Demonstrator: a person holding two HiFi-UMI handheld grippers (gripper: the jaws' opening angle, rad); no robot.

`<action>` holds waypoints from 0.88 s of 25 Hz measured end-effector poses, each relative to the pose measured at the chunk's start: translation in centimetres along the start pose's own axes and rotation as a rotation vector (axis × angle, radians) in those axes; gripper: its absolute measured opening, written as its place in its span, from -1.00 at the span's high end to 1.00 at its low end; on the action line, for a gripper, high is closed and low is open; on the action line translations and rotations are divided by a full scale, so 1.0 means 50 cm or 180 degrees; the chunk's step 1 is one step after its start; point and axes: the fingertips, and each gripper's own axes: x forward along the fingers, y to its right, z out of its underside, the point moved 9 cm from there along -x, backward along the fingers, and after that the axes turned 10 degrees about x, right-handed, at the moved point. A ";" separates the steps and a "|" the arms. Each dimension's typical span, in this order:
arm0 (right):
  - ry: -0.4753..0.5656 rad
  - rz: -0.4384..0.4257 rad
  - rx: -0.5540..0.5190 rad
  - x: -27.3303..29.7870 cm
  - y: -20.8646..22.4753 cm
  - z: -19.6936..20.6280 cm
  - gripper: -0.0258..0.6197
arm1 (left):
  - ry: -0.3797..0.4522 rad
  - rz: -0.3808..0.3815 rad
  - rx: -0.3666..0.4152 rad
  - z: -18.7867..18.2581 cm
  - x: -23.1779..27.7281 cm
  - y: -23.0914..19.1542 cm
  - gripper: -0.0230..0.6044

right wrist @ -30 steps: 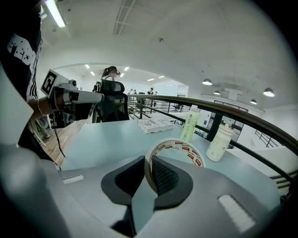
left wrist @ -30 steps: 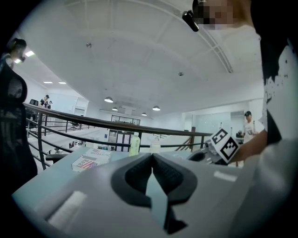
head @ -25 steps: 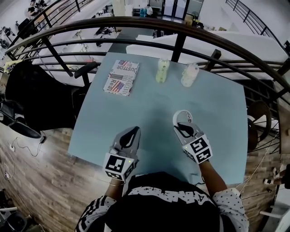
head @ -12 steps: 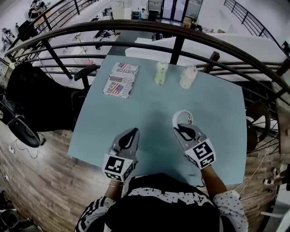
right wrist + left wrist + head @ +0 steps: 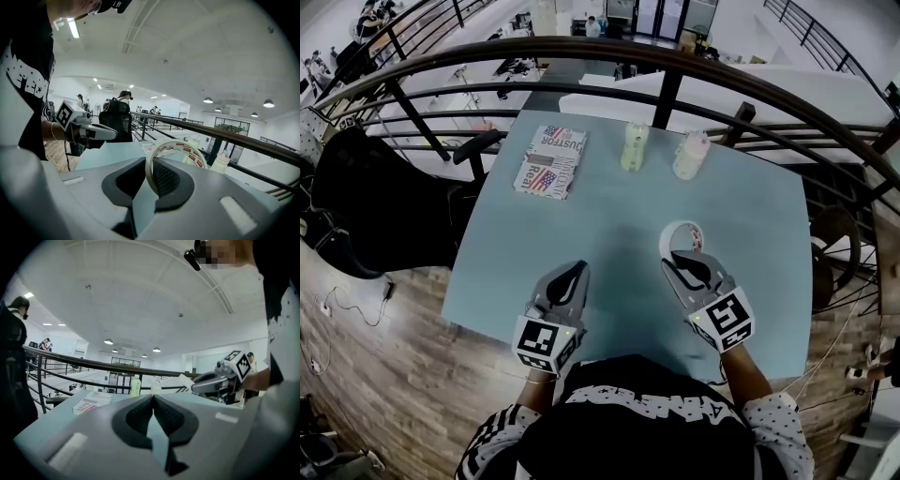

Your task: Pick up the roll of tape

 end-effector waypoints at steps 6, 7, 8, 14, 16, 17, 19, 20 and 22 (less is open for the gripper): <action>0.0011 -0.0009 -0.0002 0.001 -0.004 0.001 0.75 | -0.0005 -0.0003 -0.0005 0.006 0.000 -0.002 0.93; 0.0006 -0.0014 -0.0010 0.001 -0.005 0.000 0.75 | -0.0005 -0.0004 -0.0009 0.006 0.000 -0.003 0.93; -0.0002 -0.0016 -0.0021 0.001 -0.006 -0.001 0.75 | -0.0005 -0.0005 -0.0013 0.006 -0.001 -0.004 0.93; 0.0047 0.0004 -0.0044 0.002 -0.006 -0.006 0.75 | -0.0006 -0.0028 -0.0030 0.007 -0.005 -0.007 0.93; 0.0044 -0.0004 -0.0046 0.002 -0.007 -0.007 0.75 | -0.0008 -0.0042 -0.0036 0.008 -0.006 -0.007 0.93; 0.0039 -0.0013 -0.0040 0.001 -0.007 -0.007 0.75 | -0.0008 -0.0046 -0.0040 0.007 -0.007 -0.006 0.93; 0.0030 -0.0027 -0.0028 -0.001 -0.007 -0.007 0.75 | -0.0010 -0.0051 -0.0045 0.007 -0.008 -0.004 0.93; 0.0030 -0.0029 -0.0026 -0.001 -0.007 -0.007 0.75 | -0.0011 -0.0053 -0.0046 0.007 -0.008 -0.004 0.93; 0.0025 -0.0030 -0.0023 -0.001 -0.007 -0.007 0.75 | -0.0013 -0.0054 -0.0053 0.008 -0.009 -0.004 0.93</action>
